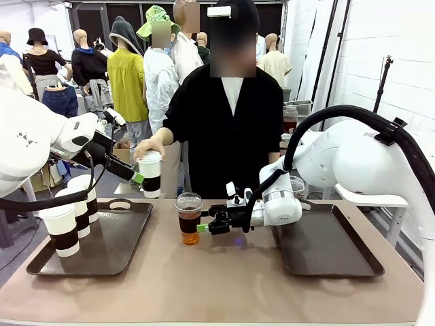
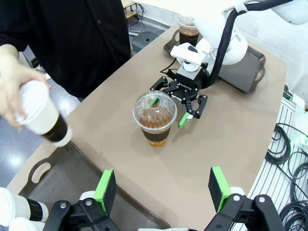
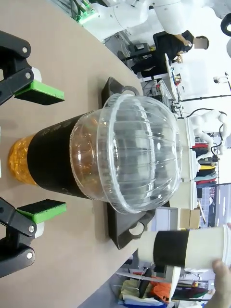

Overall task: Distribute the coffee onto the tray.
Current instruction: Pick up another iced Americano from the middle of the table and place it on the right Handle tray.

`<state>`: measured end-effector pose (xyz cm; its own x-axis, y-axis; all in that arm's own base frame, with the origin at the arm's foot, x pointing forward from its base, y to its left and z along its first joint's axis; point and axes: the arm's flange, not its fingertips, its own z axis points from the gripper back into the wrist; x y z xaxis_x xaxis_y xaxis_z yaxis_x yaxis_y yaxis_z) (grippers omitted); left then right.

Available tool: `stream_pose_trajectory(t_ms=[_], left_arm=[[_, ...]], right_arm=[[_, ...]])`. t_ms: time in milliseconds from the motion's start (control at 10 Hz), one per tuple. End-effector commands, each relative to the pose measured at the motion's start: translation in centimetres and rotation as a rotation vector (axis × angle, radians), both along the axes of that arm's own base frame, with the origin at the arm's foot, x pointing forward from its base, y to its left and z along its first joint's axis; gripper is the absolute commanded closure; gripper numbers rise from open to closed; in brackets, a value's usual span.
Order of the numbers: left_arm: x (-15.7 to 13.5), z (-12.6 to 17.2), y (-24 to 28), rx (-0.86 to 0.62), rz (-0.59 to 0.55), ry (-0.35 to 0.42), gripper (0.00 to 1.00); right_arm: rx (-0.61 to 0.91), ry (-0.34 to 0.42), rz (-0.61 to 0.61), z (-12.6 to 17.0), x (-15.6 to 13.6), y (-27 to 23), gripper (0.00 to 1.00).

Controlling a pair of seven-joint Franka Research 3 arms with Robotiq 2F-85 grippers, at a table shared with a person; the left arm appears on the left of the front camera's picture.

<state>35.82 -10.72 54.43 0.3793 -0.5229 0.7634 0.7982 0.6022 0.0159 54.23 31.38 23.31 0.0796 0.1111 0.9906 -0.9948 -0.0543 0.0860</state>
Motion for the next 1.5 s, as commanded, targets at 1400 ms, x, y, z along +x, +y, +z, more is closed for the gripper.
stream_pose_trajectory(t_ms=[1400], left_arm=[[0.0,0.0,0.2,-0.004,-0.002,0.007,0.00]], right_arm=[[0.003,0.047,0.115,-0.3,1.7,5.5,0.34]])
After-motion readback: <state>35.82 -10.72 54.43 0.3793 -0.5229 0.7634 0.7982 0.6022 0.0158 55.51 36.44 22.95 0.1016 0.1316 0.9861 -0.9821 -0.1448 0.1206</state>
